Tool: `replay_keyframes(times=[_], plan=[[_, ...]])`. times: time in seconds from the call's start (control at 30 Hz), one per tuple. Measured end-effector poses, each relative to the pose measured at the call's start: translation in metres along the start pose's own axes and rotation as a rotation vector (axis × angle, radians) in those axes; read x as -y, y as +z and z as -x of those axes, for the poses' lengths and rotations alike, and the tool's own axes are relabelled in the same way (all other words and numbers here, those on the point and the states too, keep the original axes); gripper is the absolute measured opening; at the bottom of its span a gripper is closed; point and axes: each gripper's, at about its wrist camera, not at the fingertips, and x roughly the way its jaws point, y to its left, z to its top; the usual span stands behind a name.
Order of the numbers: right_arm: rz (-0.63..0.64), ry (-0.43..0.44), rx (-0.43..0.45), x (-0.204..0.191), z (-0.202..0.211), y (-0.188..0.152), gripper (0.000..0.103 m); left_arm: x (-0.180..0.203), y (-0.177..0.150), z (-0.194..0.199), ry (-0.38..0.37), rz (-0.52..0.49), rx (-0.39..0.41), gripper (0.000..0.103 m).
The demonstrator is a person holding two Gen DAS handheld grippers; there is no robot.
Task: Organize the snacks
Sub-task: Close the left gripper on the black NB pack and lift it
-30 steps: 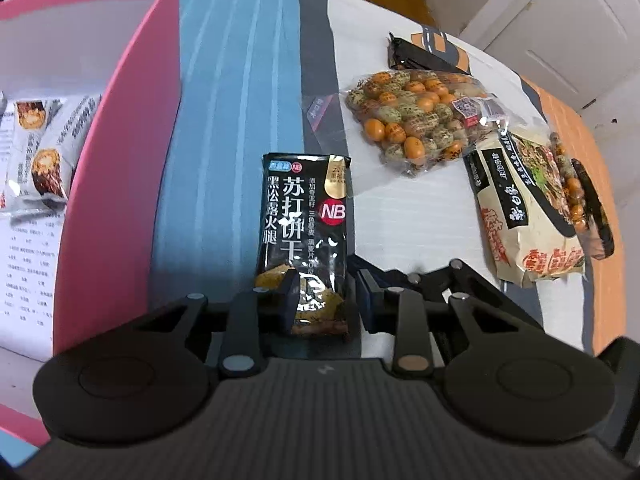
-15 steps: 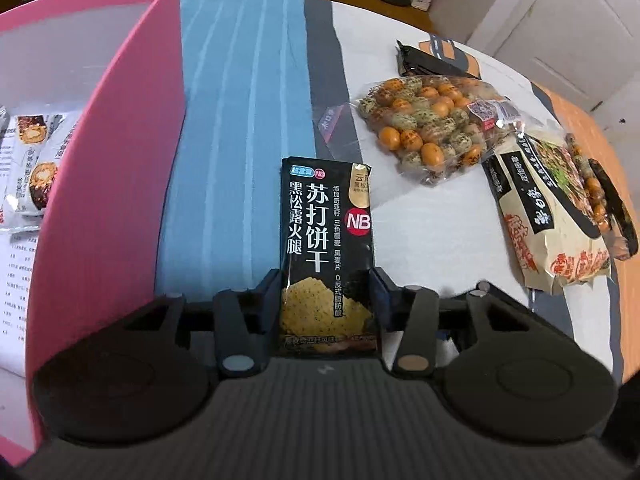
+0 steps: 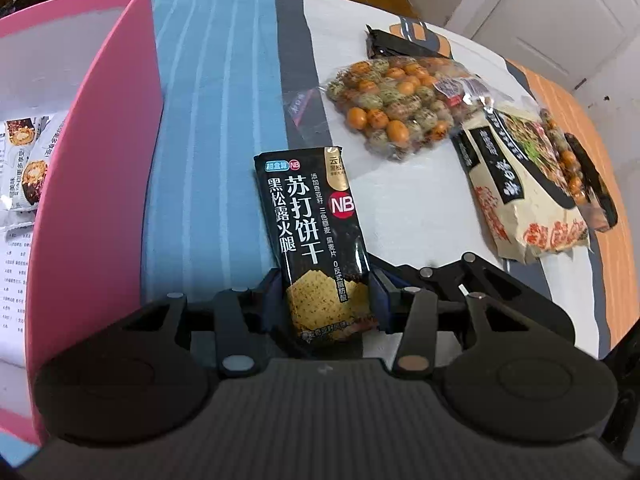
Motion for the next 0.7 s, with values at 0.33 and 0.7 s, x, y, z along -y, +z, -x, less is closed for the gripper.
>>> replay_keyframes(times=[0.33,0.7], plan=[[-0.074,0.017,-0.061,0.005,0.012,0.012,0.067,0.014,-0.016,0.025,0.004,-0.014,-0.055,0.045],[-0.110,0.086,-0.121,0.005,0.040,0.028,0.066,0.028,-0.045,0.068,0.023,-0.026,-0.060,0.045]])
